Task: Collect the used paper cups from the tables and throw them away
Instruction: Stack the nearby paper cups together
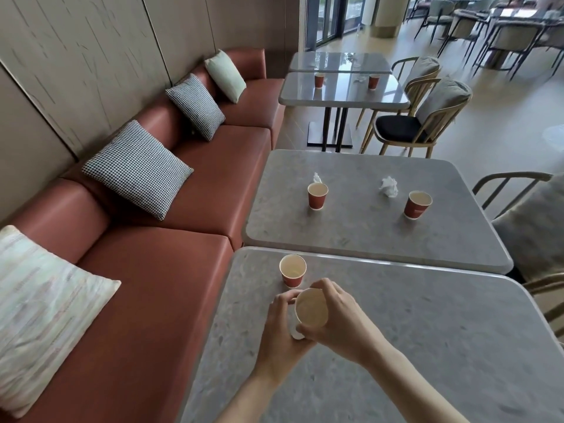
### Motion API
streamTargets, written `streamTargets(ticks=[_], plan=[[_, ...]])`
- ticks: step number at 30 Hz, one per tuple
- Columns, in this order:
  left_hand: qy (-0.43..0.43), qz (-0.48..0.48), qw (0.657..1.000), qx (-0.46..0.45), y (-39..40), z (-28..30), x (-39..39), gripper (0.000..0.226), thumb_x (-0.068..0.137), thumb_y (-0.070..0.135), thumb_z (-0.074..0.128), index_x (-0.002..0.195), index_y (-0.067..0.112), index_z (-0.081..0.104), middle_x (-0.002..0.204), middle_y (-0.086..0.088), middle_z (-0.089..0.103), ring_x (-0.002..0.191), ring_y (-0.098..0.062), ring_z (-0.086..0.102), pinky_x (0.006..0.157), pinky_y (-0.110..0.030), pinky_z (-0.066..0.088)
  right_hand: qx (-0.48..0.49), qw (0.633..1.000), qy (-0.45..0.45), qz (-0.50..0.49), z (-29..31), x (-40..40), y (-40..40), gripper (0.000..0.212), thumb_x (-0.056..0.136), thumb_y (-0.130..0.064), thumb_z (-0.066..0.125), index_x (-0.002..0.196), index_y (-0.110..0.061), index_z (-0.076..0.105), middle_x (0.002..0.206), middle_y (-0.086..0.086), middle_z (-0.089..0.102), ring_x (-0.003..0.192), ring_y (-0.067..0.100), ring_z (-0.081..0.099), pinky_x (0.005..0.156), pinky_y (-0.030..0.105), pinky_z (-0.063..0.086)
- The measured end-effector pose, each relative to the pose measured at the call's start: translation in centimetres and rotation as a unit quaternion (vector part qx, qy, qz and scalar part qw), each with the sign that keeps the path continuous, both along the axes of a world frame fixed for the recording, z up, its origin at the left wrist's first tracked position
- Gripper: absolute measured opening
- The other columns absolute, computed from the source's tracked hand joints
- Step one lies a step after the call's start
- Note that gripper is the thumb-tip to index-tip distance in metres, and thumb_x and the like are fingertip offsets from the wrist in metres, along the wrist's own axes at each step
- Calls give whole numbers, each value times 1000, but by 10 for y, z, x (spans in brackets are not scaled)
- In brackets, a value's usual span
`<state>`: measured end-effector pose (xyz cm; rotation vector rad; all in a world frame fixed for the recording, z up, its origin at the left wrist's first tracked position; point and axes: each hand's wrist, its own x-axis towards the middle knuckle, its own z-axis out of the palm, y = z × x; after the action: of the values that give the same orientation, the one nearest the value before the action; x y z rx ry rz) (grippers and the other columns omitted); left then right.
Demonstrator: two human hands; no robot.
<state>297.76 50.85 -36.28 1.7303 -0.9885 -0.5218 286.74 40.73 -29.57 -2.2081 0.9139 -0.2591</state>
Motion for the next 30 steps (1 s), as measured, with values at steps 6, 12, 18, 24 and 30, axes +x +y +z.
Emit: streamTargets(ticks=[6,12,18,24,30], plan=[[-73,33,994,73,-34,-24,20,71,71,27,85,127,37,43,121,25,46,113,-1,44,99,-20,39,-10,998,-10,-68,-7,-15,-27,62,62,-58,69,115,-38,45,112,-20,54,94,9,60,80,35,54],[-144,51,971,181,-86,-33,44,76,71,20,81,138,12,46,140,-8,45,123,-30,45,105,-31,34,-6,994,11,-105,-17,-27,-42,79,65,-55,71,135,-36,39,131,-19,48,107,13,60,87,35,52],[-183,31,946,264,-121,-38,63,91,76,34,79,149,25,27,155,-4,21,132,-32,37,105,-39,40,34,989,13,-141,-26,-34,-46,75,62,-59,71,124,-38,34,115,-18,53,99,11,58,82,35,53],[-155,18,938,311,-138,-43,71,93,77,35,80,150,29,23,148,-7,39,134,-30,42,104,-43,41,41,990,25,-134,-29,-34,-54,68,64,-59,70,118,-38,34,111,-20,50,96,8,56,81,34,53],[-148,29,939,310,-143,-44,77,90,76,38,81,148,23,30,145,-5,46,131,-30,48,101,-43,44,40,990,14,-134,-27,-30,-59,68,66,-59,70,119,-34,36,113,-17,52,98,10,57,82,36,53]])
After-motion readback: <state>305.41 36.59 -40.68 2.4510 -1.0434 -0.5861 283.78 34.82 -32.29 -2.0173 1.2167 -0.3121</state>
